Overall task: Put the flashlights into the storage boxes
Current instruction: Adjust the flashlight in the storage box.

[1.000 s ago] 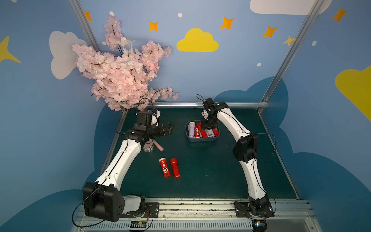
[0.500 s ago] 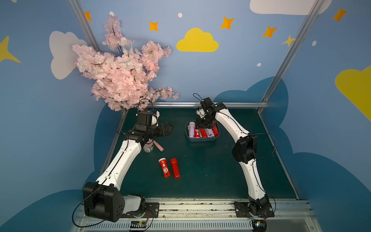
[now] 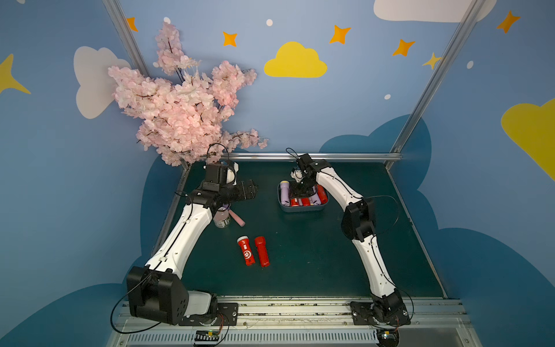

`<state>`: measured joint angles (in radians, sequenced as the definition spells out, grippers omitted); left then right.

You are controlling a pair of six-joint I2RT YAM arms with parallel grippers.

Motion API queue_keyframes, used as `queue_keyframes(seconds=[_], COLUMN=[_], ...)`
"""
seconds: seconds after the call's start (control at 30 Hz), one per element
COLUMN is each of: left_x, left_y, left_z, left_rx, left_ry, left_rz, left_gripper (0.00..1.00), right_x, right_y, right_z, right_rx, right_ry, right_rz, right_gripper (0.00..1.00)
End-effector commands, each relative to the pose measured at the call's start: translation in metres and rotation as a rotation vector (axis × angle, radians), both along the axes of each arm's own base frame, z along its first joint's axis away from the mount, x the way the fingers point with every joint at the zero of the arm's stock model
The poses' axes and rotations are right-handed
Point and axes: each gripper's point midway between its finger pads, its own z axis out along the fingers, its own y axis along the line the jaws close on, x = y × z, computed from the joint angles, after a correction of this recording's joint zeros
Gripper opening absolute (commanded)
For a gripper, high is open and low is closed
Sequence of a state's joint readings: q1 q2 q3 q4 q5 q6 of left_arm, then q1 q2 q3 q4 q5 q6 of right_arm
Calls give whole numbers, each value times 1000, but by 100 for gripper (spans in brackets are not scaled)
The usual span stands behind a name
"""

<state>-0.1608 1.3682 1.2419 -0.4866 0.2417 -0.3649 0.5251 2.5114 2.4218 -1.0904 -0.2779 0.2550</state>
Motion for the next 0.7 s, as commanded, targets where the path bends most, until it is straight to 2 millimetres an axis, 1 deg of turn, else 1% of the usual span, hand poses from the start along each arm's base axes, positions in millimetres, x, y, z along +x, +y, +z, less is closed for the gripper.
queue_keyframes(seconds=[0.0,0.23,0.4,0.47,0.57,0.67], left_x=[3,3,2,2,0,-2], left_y=[3,6,7,6,6,6], left_z=[6,6,4,4,2,4], left_rx=[18,16,10,2,-9,-16], left_ry=[-11,-8,-5,-4,-3,-6], left_rz=[-5,-1,6,6,9,13], left_gripper=[99,99,99,99,99,99], right_x=[16,24,24,25,28,26], right_y=[-12,-24,-21,-26,-41,-49], right_z=[1,6,15,11,1,1], right_rx=[-29,-39,-20,-43,-125,-157], right_ry=[-40,-56,-67,-69,-70,-66], right_rz=[-38,-64,-51,-60,-93,-101], right_gripper=[46,47,47,47,47,47])
